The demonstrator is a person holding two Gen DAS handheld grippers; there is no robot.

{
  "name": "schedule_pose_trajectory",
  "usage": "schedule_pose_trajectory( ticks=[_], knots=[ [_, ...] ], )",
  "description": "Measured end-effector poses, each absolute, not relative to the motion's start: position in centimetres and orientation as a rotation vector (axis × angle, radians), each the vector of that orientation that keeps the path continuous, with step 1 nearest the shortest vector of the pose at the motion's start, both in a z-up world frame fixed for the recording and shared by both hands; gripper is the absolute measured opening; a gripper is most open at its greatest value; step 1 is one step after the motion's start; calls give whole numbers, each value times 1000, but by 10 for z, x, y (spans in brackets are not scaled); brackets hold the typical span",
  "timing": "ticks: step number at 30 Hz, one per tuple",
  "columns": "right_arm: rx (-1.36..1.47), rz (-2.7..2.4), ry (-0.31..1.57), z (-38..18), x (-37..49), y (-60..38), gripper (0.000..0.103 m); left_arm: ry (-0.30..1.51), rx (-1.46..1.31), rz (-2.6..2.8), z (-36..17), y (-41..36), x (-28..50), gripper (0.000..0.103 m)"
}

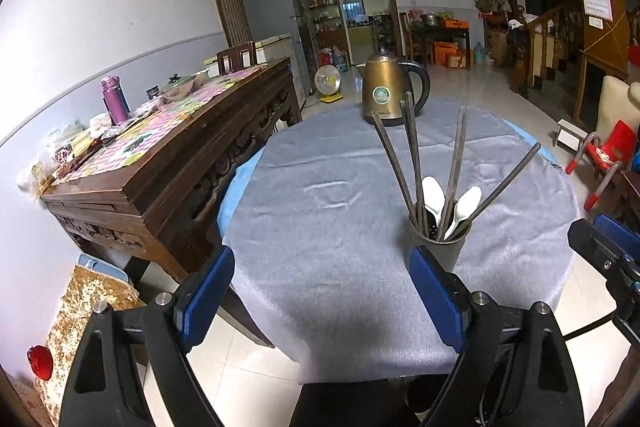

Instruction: Organize utensils

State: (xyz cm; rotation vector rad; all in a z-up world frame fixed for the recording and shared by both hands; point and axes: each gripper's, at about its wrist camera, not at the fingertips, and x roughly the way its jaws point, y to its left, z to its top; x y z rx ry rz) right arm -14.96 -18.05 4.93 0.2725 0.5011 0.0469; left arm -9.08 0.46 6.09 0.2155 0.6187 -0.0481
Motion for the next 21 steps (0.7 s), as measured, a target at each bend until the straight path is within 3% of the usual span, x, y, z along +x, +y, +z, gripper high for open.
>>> schedule_pose_trajectory(
  ticks=[21],
  knots=[
    [269,60,491,54,-158,-172,65,596,197,-26,67,15,-99,89]
  ],
)
